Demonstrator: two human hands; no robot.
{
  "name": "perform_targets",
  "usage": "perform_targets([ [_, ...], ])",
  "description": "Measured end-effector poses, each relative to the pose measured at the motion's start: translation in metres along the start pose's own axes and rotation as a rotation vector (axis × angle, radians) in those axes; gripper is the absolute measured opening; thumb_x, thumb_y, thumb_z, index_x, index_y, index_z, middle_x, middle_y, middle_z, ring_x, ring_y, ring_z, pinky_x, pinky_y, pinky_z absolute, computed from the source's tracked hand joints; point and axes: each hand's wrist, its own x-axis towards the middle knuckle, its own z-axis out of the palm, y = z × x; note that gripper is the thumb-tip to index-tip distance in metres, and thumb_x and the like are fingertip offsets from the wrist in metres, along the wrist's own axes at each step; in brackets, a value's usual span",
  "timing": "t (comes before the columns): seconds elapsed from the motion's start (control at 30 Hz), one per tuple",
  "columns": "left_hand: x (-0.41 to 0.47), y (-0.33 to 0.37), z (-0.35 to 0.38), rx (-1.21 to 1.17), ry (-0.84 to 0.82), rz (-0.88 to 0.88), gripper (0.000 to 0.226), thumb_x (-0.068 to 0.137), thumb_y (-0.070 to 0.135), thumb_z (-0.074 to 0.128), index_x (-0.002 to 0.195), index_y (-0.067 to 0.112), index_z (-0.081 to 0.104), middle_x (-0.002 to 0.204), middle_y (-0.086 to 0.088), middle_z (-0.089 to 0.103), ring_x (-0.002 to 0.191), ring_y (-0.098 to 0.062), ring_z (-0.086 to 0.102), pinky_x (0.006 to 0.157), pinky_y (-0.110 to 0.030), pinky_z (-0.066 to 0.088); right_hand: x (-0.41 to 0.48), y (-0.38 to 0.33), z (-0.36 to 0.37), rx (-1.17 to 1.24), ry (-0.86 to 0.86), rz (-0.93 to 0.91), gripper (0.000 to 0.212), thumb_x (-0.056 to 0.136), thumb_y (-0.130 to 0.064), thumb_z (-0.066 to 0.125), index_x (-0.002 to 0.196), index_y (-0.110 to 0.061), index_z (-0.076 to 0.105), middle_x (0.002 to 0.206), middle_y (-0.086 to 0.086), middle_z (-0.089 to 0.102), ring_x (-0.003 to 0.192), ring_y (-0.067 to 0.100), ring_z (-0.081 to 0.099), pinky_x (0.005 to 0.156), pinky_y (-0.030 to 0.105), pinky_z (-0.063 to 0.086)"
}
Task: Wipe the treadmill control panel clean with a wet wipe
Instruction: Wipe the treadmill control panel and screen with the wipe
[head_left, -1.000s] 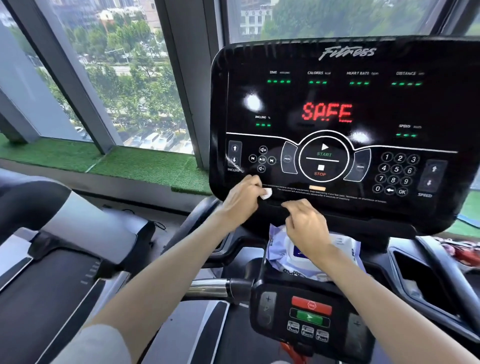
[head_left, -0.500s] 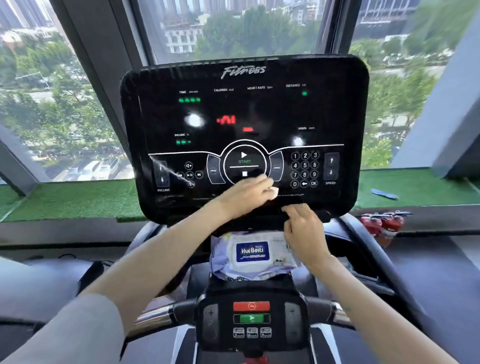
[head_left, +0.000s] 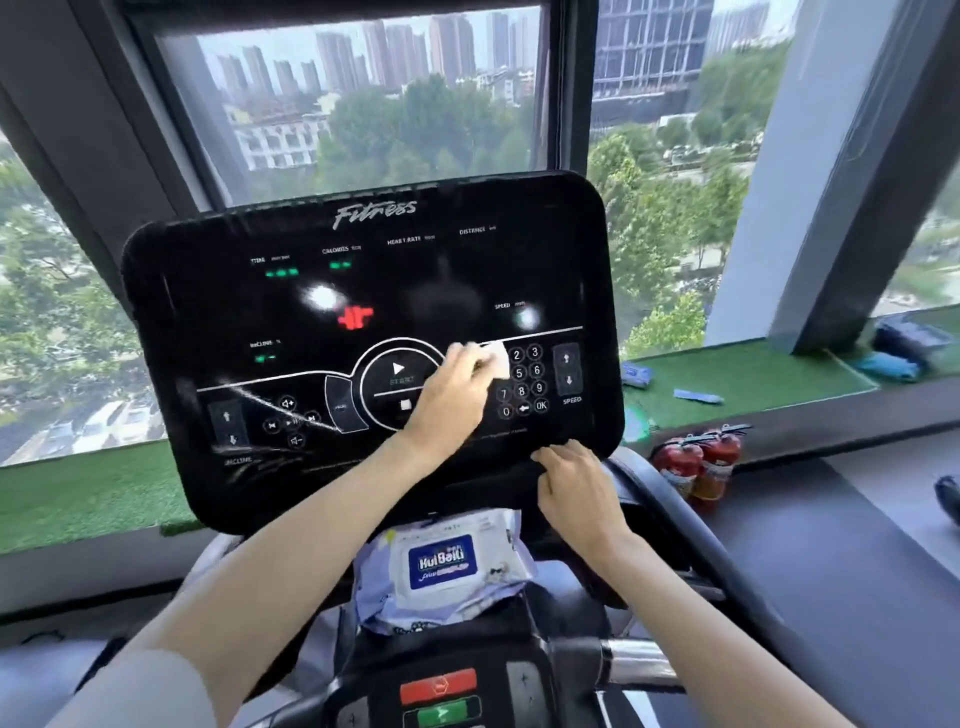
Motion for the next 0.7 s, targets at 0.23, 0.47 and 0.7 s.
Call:
perform_targets([
  [0.23,0.051,-0.015,-0.016,0.076,-0.023,0.080,0.028,0.069,-0.013,0.057,0.091,0.004,0.062,0.084,-0.008,0.050,0.077,-0.021,0.047,0.049,-0.029,0.046,0.014,0.015,-0.017,0.022,0.044,-0.026,0.032,0.059,0.007,0.062,0.087,-0.004,0.070,0.088,0.008,0.070,0.086,0.027,0.064,0.076,0.031,0.052],
  [0.47,0.081,-0.003,-0.021,0.116,-0.109,0.270,0.028,0.067,-0.011,0.065,0.090,0.005,0.061,0.086,-0.007,0.051,0.078,-0.023,0.049,0.052,-0.030,0.048,0.054,0.028,-0.039,-0.049,0.064,-0.026,0.058,0.073,0.003,0.053,0.131,0.001,0.048,0.142,0.019,0.041,0.133,0.031,0.036,0.112,0.038,0.024],
  [0.7,0.141,-0.013,-0.039,-0.036,0.150,-0.183,0.036,0.082,-0.011,0.049,0.112,0.006,0.060,0.100,-0.012,0.045,0.096,-0.023,0.041,0.066,-0.033,0.048,0.083,0.037,-0.059,-0.013,0.108,-0.054,0.061,0.082,-0.001,0.049,0.141,-0.002,0.033,0.151,0.015,0.025,0.142,0.024,0.018,0.114,0.030,0.009],
])
